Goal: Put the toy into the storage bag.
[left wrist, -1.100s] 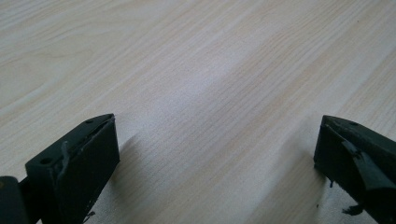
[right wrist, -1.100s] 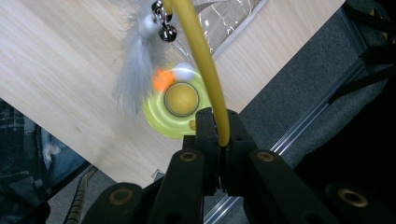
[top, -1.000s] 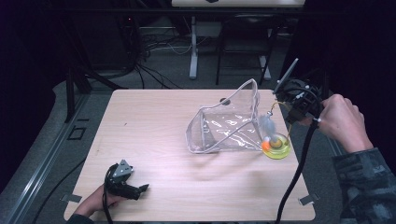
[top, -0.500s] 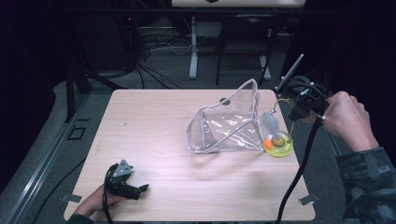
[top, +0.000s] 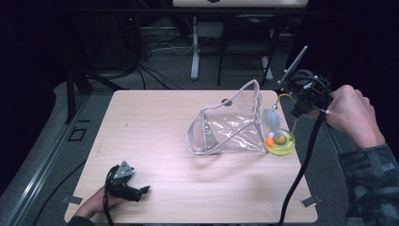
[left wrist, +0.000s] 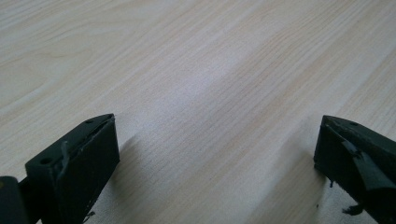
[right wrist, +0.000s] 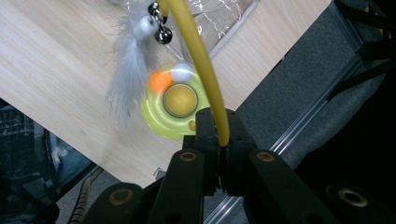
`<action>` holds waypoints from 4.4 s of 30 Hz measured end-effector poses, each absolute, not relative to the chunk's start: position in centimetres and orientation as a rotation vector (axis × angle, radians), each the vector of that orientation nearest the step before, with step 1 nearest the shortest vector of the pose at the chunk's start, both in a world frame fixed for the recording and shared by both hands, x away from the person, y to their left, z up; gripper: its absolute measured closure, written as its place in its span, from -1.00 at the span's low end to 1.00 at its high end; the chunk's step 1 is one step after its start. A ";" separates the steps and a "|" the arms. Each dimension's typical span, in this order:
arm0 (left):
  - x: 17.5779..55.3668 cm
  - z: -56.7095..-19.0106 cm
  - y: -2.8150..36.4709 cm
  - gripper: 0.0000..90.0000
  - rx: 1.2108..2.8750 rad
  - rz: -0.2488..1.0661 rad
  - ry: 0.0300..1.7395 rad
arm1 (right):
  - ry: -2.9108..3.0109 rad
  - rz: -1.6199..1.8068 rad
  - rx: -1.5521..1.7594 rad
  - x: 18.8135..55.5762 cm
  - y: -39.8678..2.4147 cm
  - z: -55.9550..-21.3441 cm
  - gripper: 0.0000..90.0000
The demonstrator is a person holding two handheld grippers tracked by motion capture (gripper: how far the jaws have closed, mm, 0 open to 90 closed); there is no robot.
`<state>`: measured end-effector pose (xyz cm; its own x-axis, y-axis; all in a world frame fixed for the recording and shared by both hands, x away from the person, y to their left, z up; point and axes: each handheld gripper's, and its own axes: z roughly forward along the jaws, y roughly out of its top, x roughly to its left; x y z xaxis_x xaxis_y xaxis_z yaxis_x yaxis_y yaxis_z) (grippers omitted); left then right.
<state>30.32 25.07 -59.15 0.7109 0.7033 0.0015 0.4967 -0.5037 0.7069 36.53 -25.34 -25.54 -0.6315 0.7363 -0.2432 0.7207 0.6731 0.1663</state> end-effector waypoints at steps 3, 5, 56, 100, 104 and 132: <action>30.3 -59.2 25.1 -1.00 2.209 0.377 0.909 | 2.600 0.074 1.159 36.6 -25.4 -25.3 0.95; 30.3 -59.2 25.1 -1.00 2.208 0.377 0.910 | 2.598 0.070 1.154 36.6 -25.4 -25.1 0.95; 30.3 -59.2 25.1 -1.00 2.207 0.377 0.913 | 2.540 0.046 1.050 37.2 -22.3 -18.0 0.94; 30.3 -59.2 25.1 -1.00 2.208 0.376 0.910 | 2.558 0.195 0.979 41.3 -16.2 -17.4 0.94; 30.3 -59.2 25.1 -1.00 2.210 0.377 0.907 | 2.563 0.201 0.975 41.9 -15.5 -18.0 0.94; 30.3 -59.2 25.1 -1.00 2.210 0.377 0.906 | 2.611 0.189 1.003 45.5 -14.3 -23.5 0.94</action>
<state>30.33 25.08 -59.15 0.7117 0.7025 0.0012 0.4963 -0.5040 0.7068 45.52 -14.28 -23.50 -0.6944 0.6700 -0.2623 0.6251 0.7423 0.2411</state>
